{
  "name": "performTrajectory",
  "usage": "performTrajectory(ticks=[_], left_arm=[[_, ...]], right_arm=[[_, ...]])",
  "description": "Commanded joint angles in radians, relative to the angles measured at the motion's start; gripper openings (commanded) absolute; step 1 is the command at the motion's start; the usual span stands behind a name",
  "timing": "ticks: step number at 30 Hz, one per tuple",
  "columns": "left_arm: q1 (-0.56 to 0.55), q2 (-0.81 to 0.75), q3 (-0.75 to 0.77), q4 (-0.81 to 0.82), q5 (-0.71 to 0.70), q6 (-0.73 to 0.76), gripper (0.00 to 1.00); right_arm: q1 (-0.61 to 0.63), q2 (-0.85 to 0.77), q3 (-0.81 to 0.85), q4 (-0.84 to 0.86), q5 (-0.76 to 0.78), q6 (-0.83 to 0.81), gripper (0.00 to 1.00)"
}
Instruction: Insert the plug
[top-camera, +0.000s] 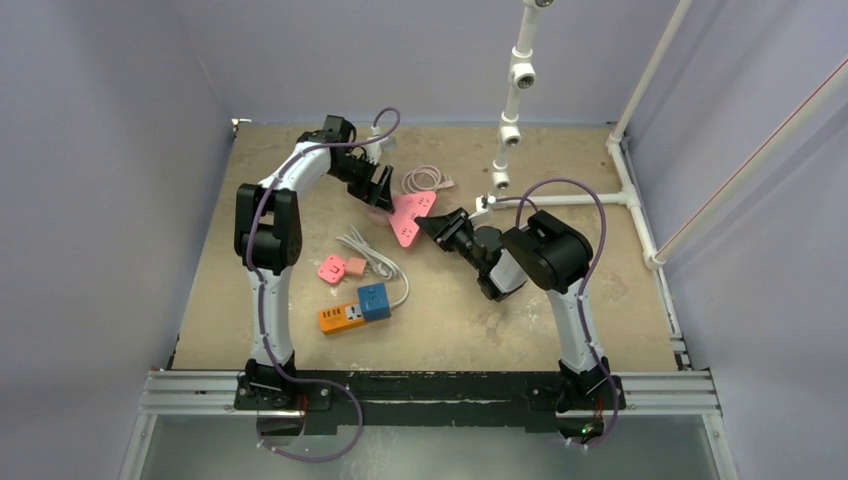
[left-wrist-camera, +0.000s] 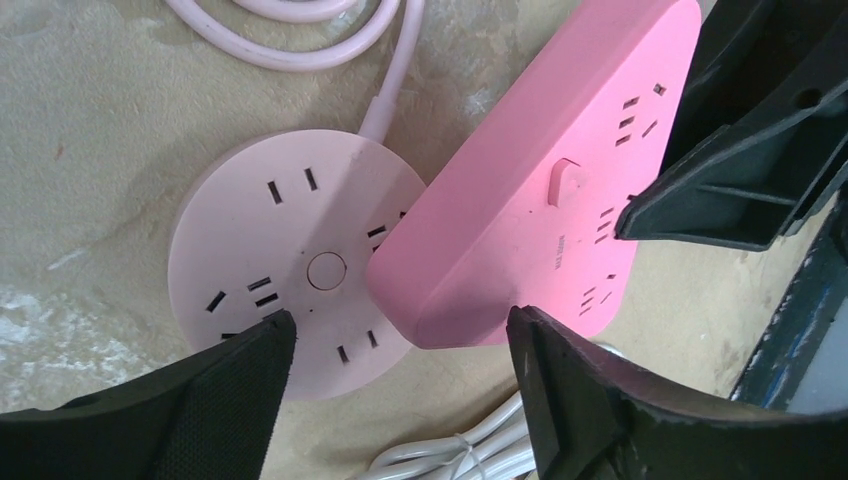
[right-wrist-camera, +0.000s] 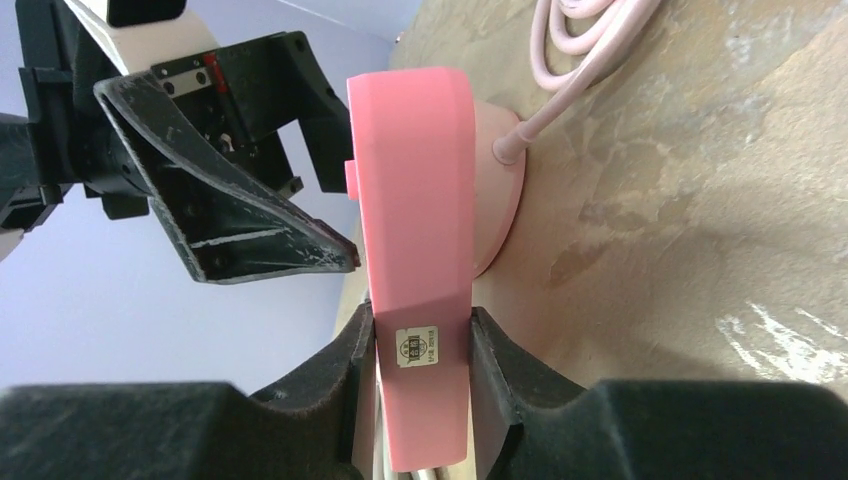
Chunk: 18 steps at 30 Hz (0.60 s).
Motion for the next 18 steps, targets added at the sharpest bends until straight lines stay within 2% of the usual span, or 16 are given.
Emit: performTrajectory(ticks=[1,4,9,13,18], left_arm=[[-0.002,0.023,0.0,-0.03,-0.106,0.032,0.87],[-0.002,-0.009,0.022,-0.029,-0.1,0.017,0.99],[-0.002,-0.058,0.05,0.018,-0.154,0.035,0.99],[0.002,-0.013,0.115,0.025,-0.198,0.084,0.99],[0.001,0.016,0.162,0.082,-0.19,0.068,0.99]], right_arm=[[0.021,-0.032,-0.001,0.088,0.018,0.015,0.09],[0.022,-0.042,-0.012,0.086,0.017,0.022,0.06],[0.021,-0.042,-0.008,0.059,-0.027,0.043,0.05],[0.022,-0.053,-0.005,0.025,-0.048,0.067,0.03],[0.019,-0.084,-0.013,0.001,-0.051,0.077,0.02]])
